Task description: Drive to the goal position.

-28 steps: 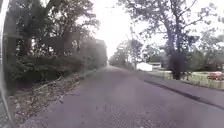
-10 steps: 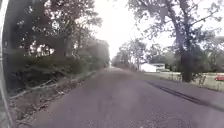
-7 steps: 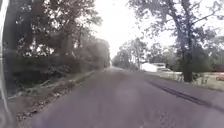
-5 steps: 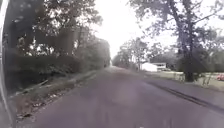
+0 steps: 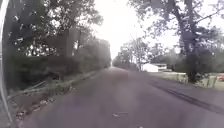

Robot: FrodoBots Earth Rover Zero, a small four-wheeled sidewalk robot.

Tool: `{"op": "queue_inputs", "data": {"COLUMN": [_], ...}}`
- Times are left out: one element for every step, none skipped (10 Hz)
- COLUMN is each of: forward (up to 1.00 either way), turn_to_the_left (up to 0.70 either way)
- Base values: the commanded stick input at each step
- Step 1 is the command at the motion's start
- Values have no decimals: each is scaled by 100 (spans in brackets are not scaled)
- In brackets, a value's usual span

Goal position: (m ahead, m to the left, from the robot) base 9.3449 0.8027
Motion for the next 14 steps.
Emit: {"op": "queue_inputs", "data": {"forward": [70,70,70,70,70,70,70,70,70,70,70,70,70,70], "turn_to_the_left": [3,20,25,15,1,1,1,1,1,1,1,1,1,1]}}
